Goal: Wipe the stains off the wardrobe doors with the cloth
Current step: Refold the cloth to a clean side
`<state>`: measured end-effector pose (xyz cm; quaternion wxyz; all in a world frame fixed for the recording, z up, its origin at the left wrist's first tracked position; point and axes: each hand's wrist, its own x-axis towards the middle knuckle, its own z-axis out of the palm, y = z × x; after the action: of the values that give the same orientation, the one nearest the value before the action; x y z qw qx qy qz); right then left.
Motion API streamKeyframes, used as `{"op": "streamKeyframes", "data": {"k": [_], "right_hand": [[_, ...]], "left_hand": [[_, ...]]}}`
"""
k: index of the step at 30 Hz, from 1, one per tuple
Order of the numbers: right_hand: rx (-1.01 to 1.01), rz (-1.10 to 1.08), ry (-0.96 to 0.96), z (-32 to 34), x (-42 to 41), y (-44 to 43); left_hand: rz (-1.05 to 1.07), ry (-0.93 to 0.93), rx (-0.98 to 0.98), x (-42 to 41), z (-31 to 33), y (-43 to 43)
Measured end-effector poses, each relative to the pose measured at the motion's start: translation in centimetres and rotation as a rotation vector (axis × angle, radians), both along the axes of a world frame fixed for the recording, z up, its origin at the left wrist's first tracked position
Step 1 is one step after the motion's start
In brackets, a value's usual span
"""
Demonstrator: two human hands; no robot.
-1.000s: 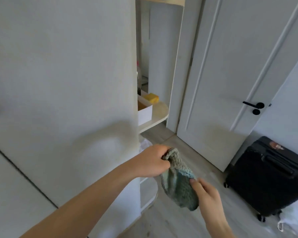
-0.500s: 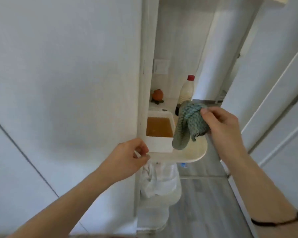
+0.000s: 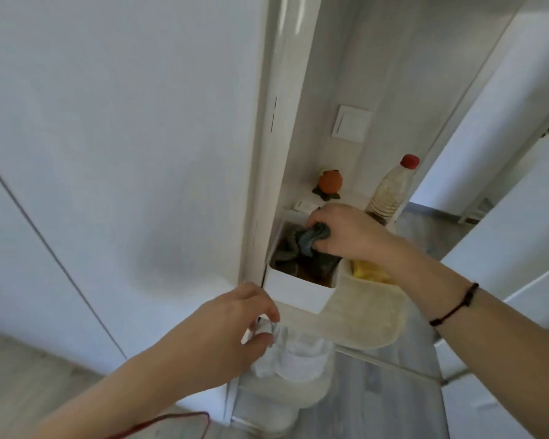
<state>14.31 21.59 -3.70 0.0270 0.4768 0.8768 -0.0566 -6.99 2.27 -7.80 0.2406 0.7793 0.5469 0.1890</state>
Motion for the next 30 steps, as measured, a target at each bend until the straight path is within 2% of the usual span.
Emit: {"op": "streamKeyframes", "data": {"k": [3,5,10,14,20,23,28,30], "right_hand": [[-0.187,0.116,-0.027,-0.5,-1.5,0.9],[-0.28,0.188,-0.139,-1.8,-2.6,1.2],[-0.285,0.373,-0.325,-4.5,-3.6,3.1],[-0.252,0.456,-0.292,-4.7,-3.4,4.8],[-0.274,0.494,0.096,-1.2,-1.8,8.2],[-0.295,0.561,0.277,1.2,-0.6,8.5],[-0.61,0.555,0.647,3.7,0.8,8.9],[-0.653,0.53,0.789,3.7,1.0,8.9]], "left_hand": [[0.031,-0.018,0.018,1.1,0.4,0.2],[0.042,-0.014,0.027,1.8,1.1,0.3],[0.171,0.04,0.092,4.3,2.5,1.7],[0.322,0.05,0.107,7.0,3.4,2.9],[0.553,0.049,0.029,9.7,1.7,6.8],[0.675,0.073,-0.07,10.9,1.2,8.9],[0.752,0.021,-0.108,11.2,0.8,11.7],[0.77,0.043,-0.053,11.1,0.4,12.3]]}}
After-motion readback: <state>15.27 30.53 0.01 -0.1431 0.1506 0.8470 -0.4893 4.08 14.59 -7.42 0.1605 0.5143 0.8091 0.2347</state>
